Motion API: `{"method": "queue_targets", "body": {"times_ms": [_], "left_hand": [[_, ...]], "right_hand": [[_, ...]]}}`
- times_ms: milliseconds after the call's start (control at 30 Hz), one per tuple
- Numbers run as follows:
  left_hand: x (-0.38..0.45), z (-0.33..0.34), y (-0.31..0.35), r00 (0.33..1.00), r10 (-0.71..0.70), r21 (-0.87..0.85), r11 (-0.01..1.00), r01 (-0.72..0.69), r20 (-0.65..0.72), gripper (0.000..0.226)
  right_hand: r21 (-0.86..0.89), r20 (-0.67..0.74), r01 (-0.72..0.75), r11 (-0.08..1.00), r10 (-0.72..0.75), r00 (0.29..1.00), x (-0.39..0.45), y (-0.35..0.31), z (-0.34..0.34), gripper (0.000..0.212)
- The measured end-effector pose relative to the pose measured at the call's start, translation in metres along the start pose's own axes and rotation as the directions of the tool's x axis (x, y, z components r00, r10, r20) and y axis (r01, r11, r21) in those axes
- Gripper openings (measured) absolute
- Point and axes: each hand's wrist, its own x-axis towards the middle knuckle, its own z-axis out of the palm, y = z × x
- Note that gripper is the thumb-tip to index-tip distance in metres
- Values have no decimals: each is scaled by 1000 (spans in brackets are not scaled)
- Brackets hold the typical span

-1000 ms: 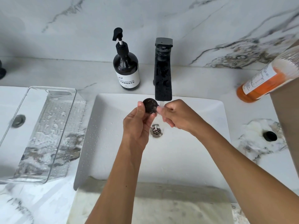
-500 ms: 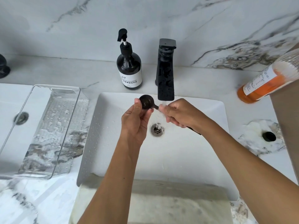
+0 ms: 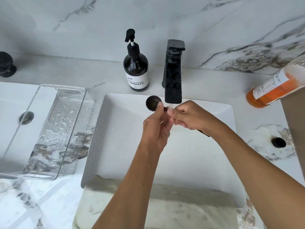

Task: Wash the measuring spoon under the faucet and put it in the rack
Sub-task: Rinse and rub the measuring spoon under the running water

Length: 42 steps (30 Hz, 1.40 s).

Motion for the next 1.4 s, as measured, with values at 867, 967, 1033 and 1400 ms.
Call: {"method": "queue_targets", "body": {"times_ms": [867, 967, 1033, 1400], "left_hand": [[-7, 2, 2, 996, 64, 51, 997, -61, -59, 21], [-6, -1, 3, 999, 17, 1, 1000, -17, -40, 23], [-5, -4, 6, 997, 7, -37, 999, -10, -71, 27], [-3, 0, 14, 987, 37, -1, 999, -37, -156, 27]], "right_hand": [[-116, -47, -86, 990, 81, 996, 4, -7, 9, 70], [-41, -2, -66, 997, 66, 998, 4, -7, 8, 64], [35, 56, -60, 998, 58, 997, 1, -4, 4, 52], [62, 4, 1, 998, -1, 1000, -1, -1, 1, 44]]}}
